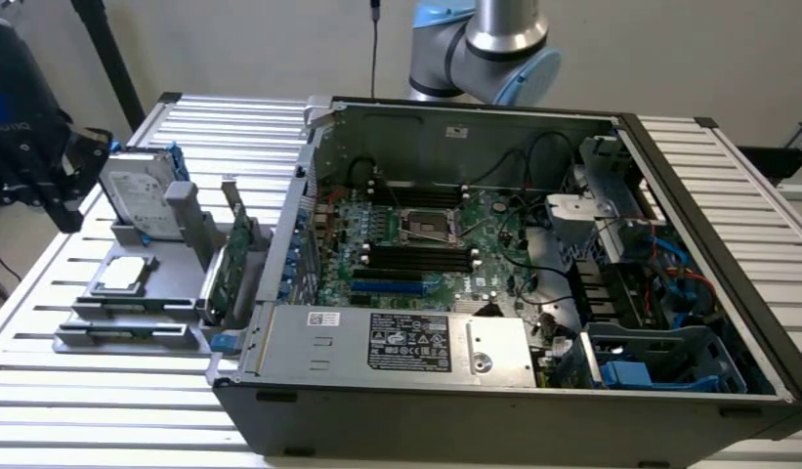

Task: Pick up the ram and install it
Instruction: 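Pick up the ram and move it above insertion slot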

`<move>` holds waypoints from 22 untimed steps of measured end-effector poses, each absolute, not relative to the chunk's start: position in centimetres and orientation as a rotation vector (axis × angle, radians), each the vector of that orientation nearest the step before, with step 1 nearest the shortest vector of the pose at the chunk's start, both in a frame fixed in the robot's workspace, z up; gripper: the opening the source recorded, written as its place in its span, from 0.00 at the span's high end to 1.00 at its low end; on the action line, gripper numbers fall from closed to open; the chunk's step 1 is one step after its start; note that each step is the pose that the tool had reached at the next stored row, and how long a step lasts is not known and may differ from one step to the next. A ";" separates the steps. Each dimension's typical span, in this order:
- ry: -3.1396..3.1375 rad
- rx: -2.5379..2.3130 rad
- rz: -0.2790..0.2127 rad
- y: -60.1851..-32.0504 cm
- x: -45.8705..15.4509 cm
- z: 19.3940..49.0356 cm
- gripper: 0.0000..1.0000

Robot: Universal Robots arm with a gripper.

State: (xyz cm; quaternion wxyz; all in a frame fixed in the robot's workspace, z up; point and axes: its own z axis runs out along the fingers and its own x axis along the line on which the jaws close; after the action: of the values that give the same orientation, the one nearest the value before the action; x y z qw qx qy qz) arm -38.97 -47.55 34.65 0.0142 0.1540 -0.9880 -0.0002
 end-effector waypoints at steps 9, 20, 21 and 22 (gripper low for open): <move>-3.026 0.731 0.003 -47.6 -39.0 34.4 0.89; -2.939 1.029 0.007 -47.6 -39.0 34.0 0.89; -2.929 1.055 0.008 -47.6 -39.0 34.0 0.89; -2.920 1.081 0.008 -47.6 -39.0 34.0 0.89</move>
State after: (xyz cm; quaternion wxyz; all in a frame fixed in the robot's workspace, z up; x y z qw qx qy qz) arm -38.98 -47.55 33.99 0.0140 0.3472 -0.9377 0.0026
